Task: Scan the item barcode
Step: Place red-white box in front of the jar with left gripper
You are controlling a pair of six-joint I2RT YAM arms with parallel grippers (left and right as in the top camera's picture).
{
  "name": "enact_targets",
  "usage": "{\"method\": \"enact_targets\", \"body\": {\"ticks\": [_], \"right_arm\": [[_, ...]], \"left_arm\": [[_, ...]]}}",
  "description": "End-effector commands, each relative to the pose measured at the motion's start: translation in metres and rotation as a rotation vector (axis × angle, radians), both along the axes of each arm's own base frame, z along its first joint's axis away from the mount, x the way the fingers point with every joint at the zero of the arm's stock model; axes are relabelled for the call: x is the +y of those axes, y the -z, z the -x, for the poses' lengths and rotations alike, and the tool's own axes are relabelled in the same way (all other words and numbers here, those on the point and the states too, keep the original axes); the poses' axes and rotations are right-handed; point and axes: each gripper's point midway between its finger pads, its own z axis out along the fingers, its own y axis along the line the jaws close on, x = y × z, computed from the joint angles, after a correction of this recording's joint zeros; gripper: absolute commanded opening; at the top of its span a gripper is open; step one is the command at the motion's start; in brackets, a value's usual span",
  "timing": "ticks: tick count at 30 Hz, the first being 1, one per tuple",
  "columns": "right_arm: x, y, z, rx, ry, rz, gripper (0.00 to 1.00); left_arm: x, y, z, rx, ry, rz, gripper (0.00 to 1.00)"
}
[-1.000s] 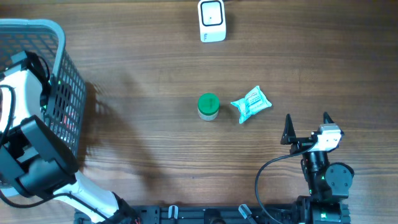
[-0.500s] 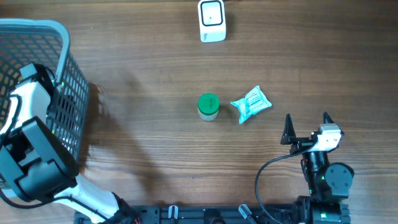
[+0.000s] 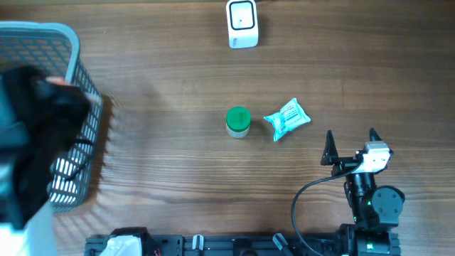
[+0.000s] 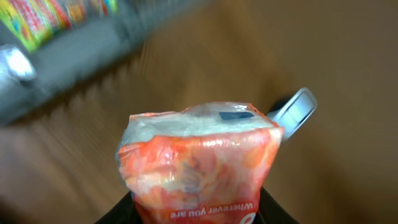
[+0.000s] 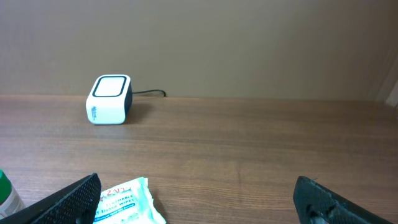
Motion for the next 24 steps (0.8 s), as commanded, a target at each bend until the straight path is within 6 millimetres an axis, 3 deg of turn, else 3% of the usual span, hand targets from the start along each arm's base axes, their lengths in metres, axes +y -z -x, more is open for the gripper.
{"method": "enact_targets", "body": {"ticks": [1, 2, 4, 7, 9, 12, 14, 15, 16, 18, 19, 21, 22, 24], "right_arm": [[-0.002, -0.001, 0.0, -0.005, 0.014, 0.013, 1.0], [-0.002, -0.001, 0.0, -0.005, 0.014, 0.013, 1.0], [-0.002, -0.001, 0.0, -0.006, 0.014, 0.013, 0.99], [-0.002, -0.001, 0.0, -0.005, 0.014, 0.013, 0.99], [-0.002, -0.001, 0.0, -0.005, 0.014, 0.013, 1.0], [-0.002, -0.001, 0.0, -0.005, 0.014, 0.013, 1.0], [-0.002, -0.001, 0.0, -0.005, 0.014, 0.013, 1.0], [-0.002, -0.001, 0.0, -0.005, 0.014, 0.013, 1.0], [-0.002, -0.001, 0.0, -0.005, 0.014, 0.013, 1.0], [-0.002, -0.001, 0.0, -0.005, 0.014, 0.013, 1.0], [-0.002, -0.001, 0.0, -0.005, 0.014, 0.013, 1.0], [-0.002, -0.001, 0.0, -0.005, 0.014, 0.013, 1.0], [-0.002, -0.001, 0.0, -0.005, 0.014, 0.013, 1.0], [-0.002, -0.001, 0.0, -0.005, 0.014, 0.013, 1.0]], "left_arm": [[-0.076, 0.099, -0.013, 0.252, 0.341, -0.072, 0.34], [-0.096, 0.127, -0.014, 0.287, 0.409, -0.086, 0.34], [-0.142, 0.206, -0.01, 0.364, 0.527, -0.107, 0.4], [-0.171, 0.287, 0.007, 0.451, 0.493, -0.078, 0.46], [-0.186, 0.332, 0.017, 0.513, 0.448, -0.063, 0.38], [-0.203, 0.357, 0.019, 0.544, 0.477, -0.065, 0.36], [-0.214, 0.359, 0.013, 0.516, 0.502, -0.05, 0.42], [-0.219, 0.349, 0.006, 0.49, 0.532, -0.052, 0.48], [-0.223, 0.333, -0.004, 0.46, 0.583, -0.066, 0.6], [-0.224, 0.28, -0.023, 0.396, 0.63, -0.116, 0.98], [-0.22, 0.243, -0.033, 0.355, 0.64, -0.157, 1.0], [-0.202, 0.124, -0.048, 0.216, 0.643, -0.264, 1.0], [-0.188, 0.083, -0.048, 0.158, 0.601, -0.297, 1.0], [-0.137, -0.009, -0.043, -0.014, 0.448, -0.371, 0.99]]}}
